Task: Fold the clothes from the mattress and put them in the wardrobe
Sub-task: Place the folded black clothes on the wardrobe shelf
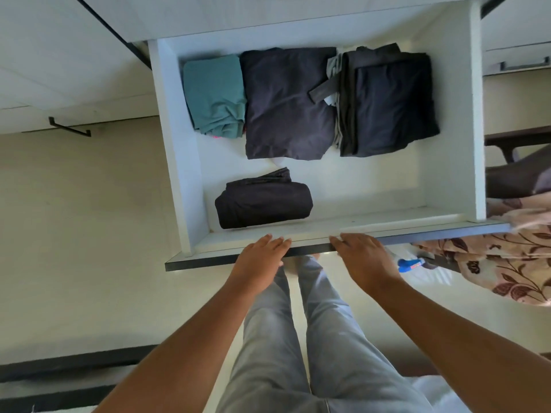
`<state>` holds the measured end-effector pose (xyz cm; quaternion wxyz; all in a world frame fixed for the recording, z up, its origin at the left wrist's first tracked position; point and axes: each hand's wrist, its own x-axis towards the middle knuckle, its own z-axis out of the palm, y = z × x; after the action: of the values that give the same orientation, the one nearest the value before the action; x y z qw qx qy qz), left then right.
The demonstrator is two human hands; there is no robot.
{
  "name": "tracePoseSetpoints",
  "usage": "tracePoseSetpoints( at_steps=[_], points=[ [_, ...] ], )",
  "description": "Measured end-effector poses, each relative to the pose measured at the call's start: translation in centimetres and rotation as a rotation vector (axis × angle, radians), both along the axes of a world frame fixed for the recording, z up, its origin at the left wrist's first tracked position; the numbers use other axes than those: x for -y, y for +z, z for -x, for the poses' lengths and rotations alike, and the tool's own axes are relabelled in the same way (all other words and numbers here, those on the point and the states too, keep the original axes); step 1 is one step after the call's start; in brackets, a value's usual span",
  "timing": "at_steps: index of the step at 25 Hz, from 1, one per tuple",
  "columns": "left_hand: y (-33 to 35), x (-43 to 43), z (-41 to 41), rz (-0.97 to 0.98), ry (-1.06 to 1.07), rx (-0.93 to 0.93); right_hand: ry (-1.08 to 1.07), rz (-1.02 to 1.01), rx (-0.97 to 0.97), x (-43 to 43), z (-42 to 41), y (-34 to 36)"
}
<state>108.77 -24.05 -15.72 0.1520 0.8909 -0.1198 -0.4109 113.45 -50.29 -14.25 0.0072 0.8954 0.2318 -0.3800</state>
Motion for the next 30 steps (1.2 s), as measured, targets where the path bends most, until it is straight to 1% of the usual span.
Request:
tracePoseSetpoints(
  at_steps=[2, 6, 9, 14, 23, 27, 30],
  points=[
    [0.4, 0.0, 0.0, -0.029, 0.011, 0.071, -0.040, -0.025, 0.028, 0.3, -0.2, 0.4],
    [1.4, 0.0, -0.1, -0.058, -0.014, 0.198, -0.002, -0.114, 0.158, 0.5, -0.4, 0.1],
    [1.4, -0.3, -0.5, -0.091, -0.016, 0.242, -0.002, -0.144, 0.221, 0.7, -0.9, -0.5],
    [1.1, -0.7, -2.5, -0.151, 0.079, 0.292, -0.017, -0.173, 0.318, -0.3, -3.8, -0.7],
    [0.0, -2.0, -8.0, -0.171, 0.101, 0.506, -0.001, -0.237, 0.432, -2.3, -9.6, -0.9],
    [0.0, -1.4, -8.6, -0.159, 0.278, 0.575, -0.068, -0.277, 0.514, -2.9, -10.6, -1.3],
    [-1.0, -0.7, -6.5, -0.171, 0.300, 0.573, -0.088, -0.296, 0.512, -2.7, -9.2, -2.5]
  ],
)
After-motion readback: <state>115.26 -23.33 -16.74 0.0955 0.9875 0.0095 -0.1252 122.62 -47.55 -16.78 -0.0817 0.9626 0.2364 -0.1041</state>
